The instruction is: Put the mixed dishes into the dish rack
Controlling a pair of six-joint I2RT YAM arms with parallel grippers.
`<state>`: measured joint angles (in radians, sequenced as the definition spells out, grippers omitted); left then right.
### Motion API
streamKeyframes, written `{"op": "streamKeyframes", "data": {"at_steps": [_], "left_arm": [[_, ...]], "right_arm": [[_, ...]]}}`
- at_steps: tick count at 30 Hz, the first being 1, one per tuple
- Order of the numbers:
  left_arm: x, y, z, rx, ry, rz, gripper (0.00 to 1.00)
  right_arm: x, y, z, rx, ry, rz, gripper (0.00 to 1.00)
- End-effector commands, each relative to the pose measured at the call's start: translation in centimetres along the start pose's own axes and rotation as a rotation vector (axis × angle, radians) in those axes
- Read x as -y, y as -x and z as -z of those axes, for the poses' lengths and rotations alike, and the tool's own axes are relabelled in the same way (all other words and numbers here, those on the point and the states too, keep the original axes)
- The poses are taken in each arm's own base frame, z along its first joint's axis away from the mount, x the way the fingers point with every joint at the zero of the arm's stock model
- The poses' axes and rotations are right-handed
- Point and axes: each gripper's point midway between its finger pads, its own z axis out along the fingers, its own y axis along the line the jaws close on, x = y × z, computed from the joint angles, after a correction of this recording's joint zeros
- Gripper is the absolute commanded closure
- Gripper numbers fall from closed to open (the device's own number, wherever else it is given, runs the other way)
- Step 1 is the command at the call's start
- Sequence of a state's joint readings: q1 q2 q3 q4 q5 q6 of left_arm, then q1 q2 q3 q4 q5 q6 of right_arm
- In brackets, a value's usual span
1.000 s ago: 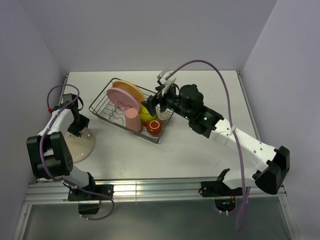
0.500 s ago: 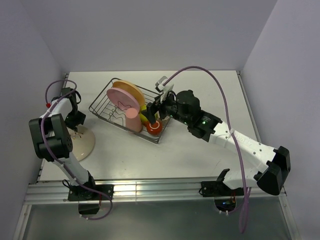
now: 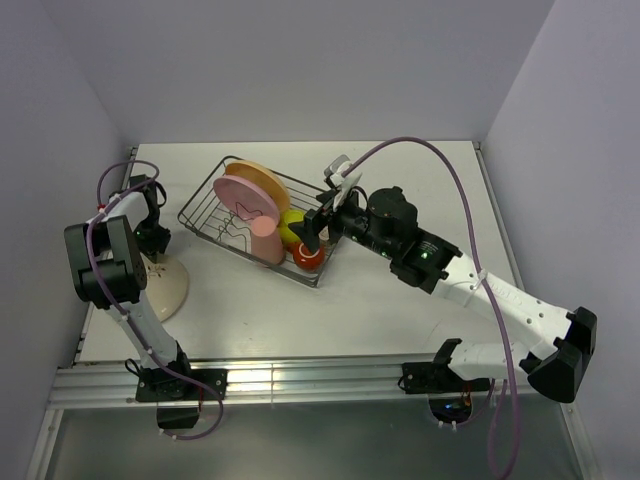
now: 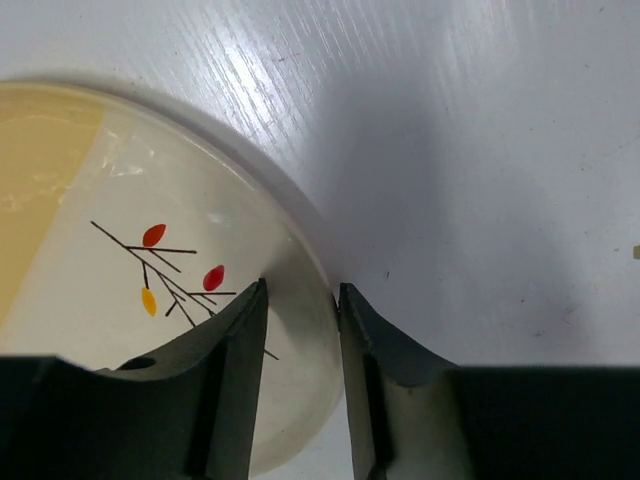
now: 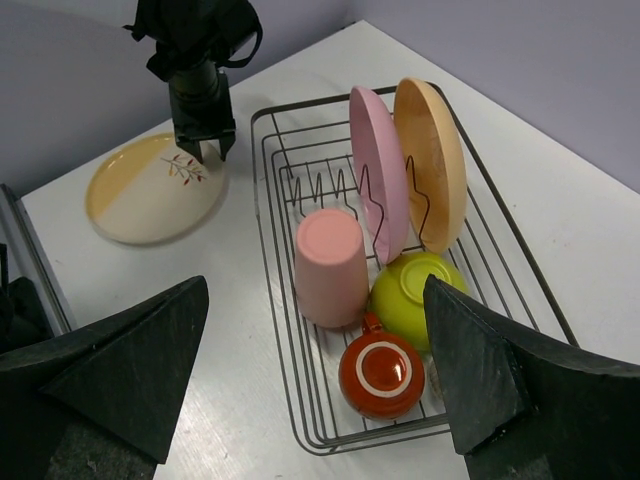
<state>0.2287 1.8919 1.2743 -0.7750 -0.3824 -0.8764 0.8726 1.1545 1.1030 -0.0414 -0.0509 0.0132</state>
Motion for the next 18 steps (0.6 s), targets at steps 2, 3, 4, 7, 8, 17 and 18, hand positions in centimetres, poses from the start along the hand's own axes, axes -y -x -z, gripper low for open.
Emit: {"op": "streamKeyframes", "data": {"at_steps": [2, 3, 4, 7, 8, 17, 18], "left_arm": [[-1.5, -1.2, -2.1, -0.045, 0.074, -0.033, 0.65], [-1.5, -1.2, -2.2, -0.05, 0.069, -0.029, 0.74], [-1.4, -1.3, -2.2, -0.057, 0.061, -0.023, 0.79], [-1.5, -0.6, -2.1, -0.051, 0.057, -0.007, 1.0], [-1.5, -0.4, -1.9, -0.048, 0.058, -0.002, 1.0], [-2.2, 0.2, 1.4, -0.029, -0.023, 0.024, 1.0], [-2.2, 0.1, 1.9, -0.03, -0.039, 0.026, 1.0]], "right_arm": [[0.1, 1.2, 0.8, 0.048, -0.016, 0.002, 0.05], [0.1, 1.3, 0.9, 0.051, -0.018, 0.001, 0.05], [0.1, 1.4, 1.0, 0.055, -0.017, 0.002, 0.05], [0.0, 1.3, 0.9, 0.049, -0.018, 0.002, 0.05], [0.1, 1.2, 0.9, 0.046, -0.021, 0.002, 0.05], [-2.1, 0.4, -1.2, -0.005, 0.017, -0.061, 0.05], [-2.7, 0.3, -1.7, -0.011, 0.031, -0.075, 0.05]]}}
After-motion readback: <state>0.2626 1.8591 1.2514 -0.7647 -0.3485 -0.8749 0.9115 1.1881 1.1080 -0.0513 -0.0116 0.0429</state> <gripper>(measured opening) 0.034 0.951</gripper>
